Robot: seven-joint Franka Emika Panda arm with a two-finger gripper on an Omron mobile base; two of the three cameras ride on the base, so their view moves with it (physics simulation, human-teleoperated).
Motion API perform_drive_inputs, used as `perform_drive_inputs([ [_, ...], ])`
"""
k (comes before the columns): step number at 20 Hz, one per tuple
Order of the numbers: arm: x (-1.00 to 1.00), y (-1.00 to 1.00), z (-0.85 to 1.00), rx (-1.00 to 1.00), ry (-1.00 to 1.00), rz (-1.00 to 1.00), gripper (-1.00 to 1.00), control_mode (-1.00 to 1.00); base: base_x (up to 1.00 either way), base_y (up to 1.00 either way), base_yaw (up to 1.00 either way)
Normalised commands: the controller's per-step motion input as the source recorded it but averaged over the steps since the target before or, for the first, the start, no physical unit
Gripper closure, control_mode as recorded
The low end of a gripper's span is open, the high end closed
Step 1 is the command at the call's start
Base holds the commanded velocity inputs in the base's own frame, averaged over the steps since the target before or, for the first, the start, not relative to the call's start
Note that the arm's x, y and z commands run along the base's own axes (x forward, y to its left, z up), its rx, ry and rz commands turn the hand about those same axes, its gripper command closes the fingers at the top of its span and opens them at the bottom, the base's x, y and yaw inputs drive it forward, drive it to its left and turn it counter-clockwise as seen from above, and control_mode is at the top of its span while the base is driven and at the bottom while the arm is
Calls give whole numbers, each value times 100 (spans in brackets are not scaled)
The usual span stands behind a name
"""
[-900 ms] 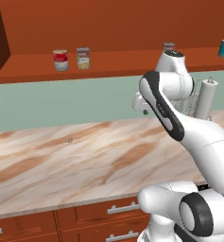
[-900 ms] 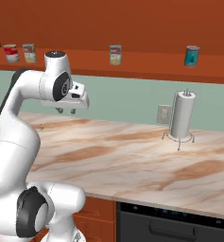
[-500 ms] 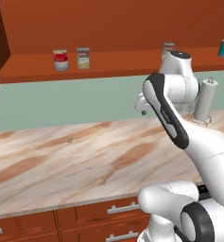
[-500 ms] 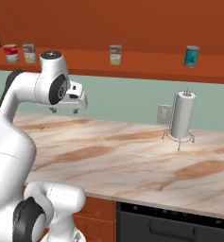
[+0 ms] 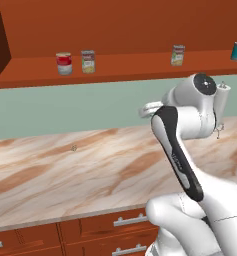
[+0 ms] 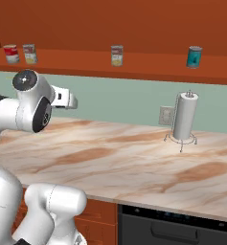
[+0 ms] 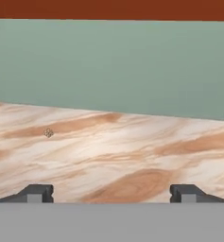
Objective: Stack two cans on top of the other two cans in the cabinet.
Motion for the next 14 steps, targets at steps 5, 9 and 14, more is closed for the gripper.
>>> perform_drive_inputs([
  [5, 0, 55, 45, 2, -28, -9, -100, -100, 0, 0, 0],
  [9, 9, 58, 44, 3, -13, -3, -100, -100, 0, 0, 0],
  [14, 13, 49, 45, 3, 0, 0, -100, -100, 0, 0, 0],
])
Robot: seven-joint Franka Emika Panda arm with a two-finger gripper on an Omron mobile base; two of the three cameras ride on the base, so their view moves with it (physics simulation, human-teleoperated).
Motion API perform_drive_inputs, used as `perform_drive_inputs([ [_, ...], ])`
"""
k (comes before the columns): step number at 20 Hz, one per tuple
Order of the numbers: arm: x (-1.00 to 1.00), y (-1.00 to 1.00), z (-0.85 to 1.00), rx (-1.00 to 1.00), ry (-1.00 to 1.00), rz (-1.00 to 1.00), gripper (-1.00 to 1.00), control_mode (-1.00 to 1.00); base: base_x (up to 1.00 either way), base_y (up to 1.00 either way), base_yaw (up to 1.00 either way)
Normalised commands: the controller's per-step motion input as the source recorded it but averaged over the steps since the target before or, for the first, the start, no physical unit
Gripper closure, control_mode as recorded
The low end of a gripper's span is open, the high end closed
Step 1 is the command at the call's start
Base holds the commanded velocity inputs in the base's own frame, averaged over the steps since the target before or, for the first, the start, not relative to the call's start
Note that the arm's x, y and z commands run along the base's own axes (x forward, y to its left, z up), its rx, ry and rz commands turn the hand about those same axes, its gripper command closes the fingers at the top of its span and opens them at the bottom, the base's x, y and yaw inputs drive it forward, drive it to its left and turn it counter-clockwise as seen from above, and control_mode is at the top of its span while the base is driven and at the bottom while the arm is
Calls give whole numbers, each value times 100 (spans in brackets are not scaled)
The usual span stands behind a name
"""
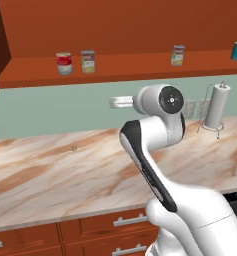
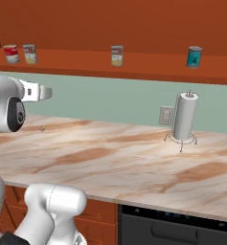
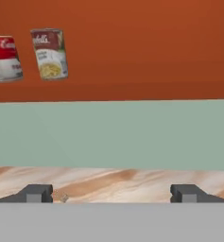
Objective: Stack two cans on top of the other two cans in the cabinet.
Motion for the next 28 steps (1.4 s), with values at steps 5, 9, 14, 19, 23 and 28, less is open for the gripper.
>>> perform_drive_inputs([
  [5, 5, 34, 44, 8, 7, 0, -100, -100, 0, 0, 0],
  [9, 3, 20, 41, 11, 8, 0, -100, -100, 0, 0, 0],
  [14, 11, 3, 33, 7, 0, 8, -100, -100, 0, 0, 0],
  [19, 18, 0, 24, 1, -2, 15, -100, -100, 0, 0, 0],
  [23, 26, 4, 15, 0, 0, 18, -100, -100, 0, 0, 0],
  [28, 38, 10, 7, 0, 0, 22, -100, -100, 0, 0, 0],
])
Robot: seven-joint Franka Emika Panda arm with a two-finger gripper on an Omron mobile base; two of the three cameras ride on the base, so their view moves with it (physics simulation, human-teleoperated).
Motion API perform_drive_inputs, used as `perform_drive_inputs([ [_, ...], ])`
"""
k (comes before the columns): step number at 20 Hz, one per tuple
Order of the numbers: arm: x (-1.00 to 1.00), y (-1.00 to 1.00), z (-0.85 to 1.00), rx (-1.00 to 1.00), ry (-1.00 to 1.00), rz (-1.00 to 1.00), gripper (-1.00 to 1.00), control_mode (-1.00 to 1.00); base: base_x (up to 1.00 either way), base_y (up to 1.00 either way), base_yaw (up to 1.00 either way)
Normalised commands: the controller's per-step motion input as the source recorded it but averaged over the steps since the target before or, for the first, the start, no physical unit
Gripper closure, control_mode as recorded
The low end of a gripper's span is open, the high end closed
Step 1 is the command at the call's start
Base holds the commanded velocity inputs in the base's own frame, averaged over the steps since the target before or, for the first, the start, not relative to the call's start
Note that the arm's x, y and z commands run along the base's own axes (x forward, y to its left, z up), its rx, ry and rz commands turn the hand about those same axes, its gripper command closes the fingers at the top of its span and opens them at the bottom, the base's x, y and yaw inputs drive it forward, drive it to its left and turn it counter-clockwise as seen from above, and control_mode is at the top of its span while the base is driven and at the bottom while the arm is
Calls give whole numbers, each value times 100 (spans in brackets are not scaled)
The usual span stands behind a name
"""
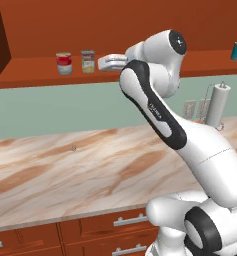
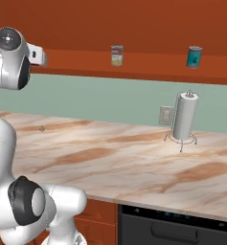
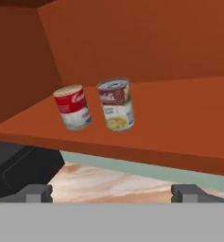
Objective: Stack two cans on top of the other two cans in the cabinet.
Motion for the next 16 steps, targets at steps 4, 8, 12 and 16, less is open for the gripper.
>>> perform_drive_inputs([
  [4, 33, 11, 0, -2, 0, 21, -100, -100, 0, 0, 0],
  [8, 39, 22, 0, -9, 0, 10, -100, -100, 0, 0, 0],
  [12, 45, 24, 0, -13, 3, 1, -100, -100, 0, 0, 0],
  [16, 38, 18, -7, -13, 2, 0, -100, -100, 0, 0, 0],
])
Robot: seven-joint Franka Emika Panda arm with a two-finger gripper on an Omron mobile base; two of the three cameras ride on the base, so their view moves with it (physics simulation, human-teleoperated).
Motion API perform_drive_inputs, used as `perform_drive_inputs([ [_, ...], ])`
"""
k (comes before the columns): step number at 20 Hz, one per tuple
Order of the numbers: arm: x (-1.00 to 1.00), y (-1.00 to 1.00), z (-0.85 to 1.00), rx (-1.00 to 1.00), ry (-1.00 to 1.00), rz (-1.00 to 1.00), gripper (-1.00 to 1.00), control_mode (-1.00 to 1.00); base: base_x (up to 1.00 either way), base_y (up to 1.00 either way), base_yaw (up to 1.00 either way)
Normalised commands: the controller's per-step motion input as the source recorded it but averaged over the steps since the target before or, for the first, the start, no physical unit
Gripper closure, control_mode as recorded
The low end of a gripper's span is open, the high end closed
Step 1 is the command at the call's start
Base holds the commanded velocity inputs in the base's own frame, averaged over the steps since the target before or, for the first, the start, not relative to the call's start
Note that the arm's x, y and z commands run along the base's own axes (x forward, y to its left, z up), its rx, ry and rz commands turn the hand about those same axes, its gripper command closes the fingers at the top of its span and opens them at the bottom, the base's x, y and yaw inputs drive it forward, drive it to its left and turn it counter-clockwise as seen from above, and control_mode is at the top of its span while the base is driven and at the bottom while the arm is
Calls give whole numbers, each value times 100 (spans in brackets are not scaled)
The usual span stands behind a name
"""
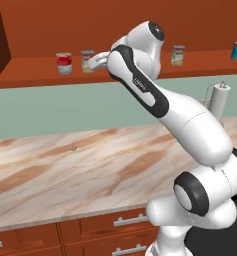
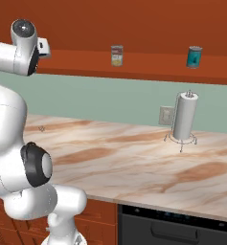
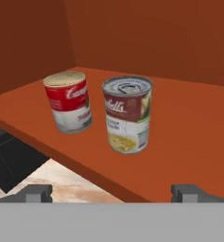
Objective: Stack two cans on top of the other two cans in the cabinet.
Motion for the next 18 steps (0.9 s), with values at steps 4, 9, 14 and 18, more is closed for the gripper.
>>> perform_drive_inputs([
  [4, 45, 13, -14, -1, 1, 0, -100, -100, 0, 0, 0],
  [9, 44, 6, -12, 0, 0, 0, -100, -100, 0, 0, 0],
  [14, 47, 13, -9, 0, 0, 0, -100, -100, 0, 0, 0],
  [18, 37, 18, -3, 0, 0, 0, -100, -100, 0, 0, 0],
])
